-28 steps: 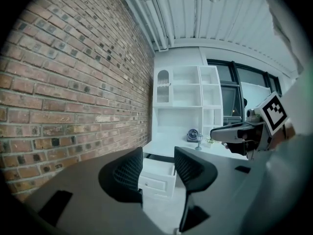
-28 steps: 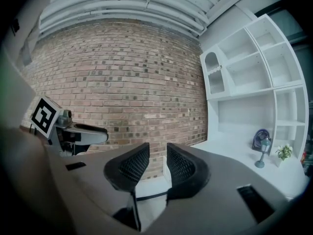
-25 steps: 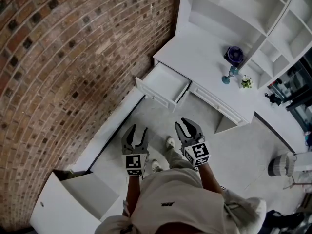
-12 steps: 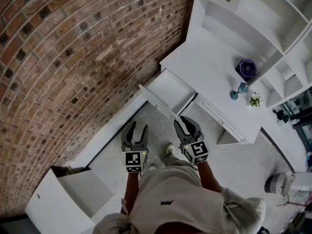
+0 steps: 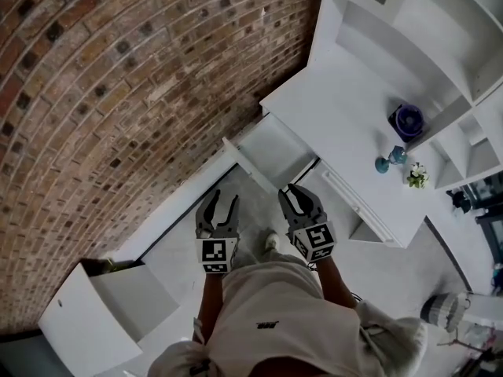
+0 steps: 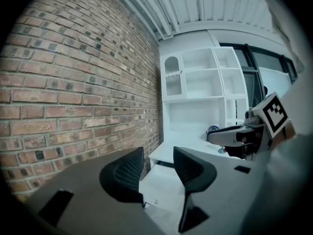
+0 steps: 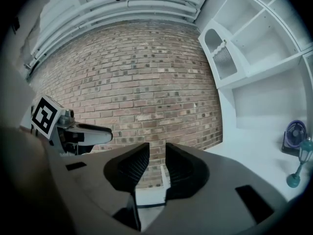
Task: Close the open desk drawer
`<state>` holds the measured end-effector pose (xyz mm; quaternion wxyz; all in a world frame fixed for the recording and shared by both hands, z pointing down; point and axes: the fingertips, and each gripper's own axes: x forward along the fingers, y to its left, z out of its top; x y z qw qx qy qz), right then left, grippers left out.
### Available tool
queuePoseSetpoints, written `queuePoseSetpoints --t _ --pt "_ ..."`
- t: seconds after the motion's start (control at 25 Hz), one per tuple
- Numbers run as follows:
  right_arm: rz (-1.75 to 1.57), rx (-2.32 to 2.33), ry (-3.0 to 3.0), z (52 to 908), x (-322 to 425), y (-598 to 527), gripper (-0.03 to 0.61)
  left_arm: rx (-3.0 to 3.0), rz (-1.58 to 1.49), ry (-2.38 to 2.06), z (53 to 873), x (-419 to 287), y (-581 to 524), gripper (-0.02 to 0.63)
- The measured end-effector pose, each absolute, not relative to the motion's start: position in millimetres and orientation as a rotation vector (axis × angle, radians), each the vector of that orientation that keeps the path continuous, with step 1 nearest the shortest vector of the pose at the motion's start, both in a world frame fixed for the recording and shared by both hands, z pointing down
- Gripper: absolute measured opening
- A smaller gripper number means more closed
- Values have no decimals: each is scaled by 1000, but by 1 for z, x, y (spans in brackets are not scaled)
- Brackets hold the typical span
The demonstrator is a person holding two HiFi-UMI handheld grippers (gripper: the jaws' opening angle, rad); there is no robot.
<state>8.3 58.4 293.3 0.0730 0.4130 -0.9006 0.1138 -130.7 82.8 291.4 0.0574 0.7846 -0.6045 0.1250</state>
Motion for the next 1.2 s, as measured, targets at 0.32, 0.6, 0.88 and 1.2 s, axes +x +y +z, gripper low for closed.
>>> queuePoseSetpoints --t 0.32,0.6,0.88,1.2 --pt "401 1227 -2683 316 1 25 101 2366 409 -1798 314 -132 48 199" --pt "430 1335 -2606 341 -4 -13 101 2405 434 -1662 351 -136 2 189" --pt "476 1442 -2444 392 -13 -28 101 2458 494 -1427 404 -146 -36 186" --pt "533 1524 -2281 443 -30 -37 101 2488 614 -1163 477 -153 -55 184"
